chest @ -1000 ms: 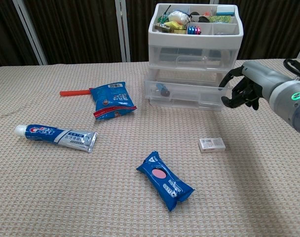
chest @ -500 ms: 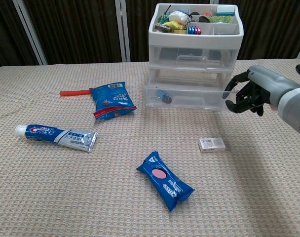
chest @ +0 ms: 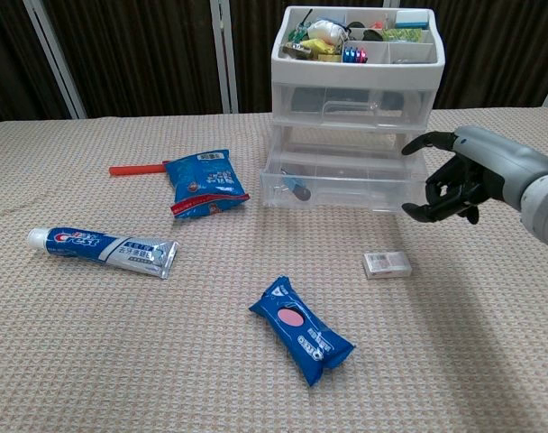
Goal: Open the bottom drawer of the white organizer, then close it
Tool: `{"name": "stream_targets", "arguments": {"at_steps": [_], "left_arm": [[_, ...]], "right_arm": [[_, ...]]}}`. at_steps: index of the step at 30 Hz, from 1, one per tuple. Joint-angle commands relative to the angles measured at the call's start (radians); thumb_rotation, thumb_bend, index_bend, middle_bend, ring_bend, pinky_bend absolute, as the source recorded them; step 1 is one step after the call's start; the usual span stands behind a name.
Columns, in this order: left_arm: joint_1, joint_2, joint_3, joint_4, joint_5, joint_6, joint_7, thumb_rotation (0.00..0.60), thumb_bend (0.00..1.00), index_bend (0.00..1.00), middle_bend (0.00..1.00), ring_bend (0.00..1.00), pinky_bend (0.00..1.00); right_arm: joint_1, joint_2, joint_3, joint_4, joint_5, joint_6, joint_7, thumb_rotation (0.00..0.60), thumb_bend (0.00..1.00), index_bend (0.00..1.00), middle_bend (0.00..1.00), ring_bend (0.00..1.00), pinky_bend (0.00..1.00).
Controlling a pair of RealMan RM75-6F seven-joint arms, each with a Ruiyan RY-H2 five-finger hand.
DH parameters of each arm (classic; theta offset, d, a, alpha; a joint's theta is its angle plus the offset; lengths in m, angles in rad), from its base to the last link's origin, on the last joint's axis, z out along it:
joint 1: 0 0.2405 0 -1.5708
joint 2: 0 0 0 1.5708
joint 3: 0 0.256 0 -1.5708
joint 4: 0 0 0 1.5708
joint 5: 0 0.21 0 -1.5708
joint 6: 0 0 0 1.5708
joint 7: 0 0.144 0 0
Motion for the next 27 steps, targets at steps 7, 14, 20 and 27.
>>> {"name": "stream_targets", "arguments": {"at_steps": [7, 14, 20, 27], "left_arm": [[0.0, 0.001, 0.0, 0.001, 0.002, 0.001, -0.004, 0.6, 0.11, 0.06, 0.0, 0.0, 0.0], [0.0, -0.002, -0.001, 0.002, 0.007, 0.006, 0.0, 0.6, 0.11, 0.06, 0.0, 0.0, 0.0], [0.003, -0.009, -0.004, 0.009, 0.013, 0.021, -0.005, 0.6, 0.11, 0.06, 0.0, 0.0, 0.0], [0.003, -0.012, -0.006, 0.015, 0.015, 0.026, -0.013, 0.6, 0.11, 0.06, 0.0, 0.0, 0.0]], "right_arm": [[-0.048, 0.071, -0.088, -0.092, -0.148, 0.048, -0.017, 0.6, 0.22, 0.16, 0.74, 0.75, 0.71], [-0.107, 0.119, -0.197, -0.103, -0.25, 0.066, -0.004, 0.6, 0.22, 0.22, 0.75, 0.76, 0.71], [-0.121, 0.077, -0.238, -0.014, -0.306, 0.047, -0.014, 0.6, 0.23, 0.27, 0.75, 0.76, 0.71], [-0.114, -0.01, -0.214, 0.126, -0.316, 0.022, -0.041, 0.6, 0.31, 0.29, 0.75, 0.76, 0.71]]}}
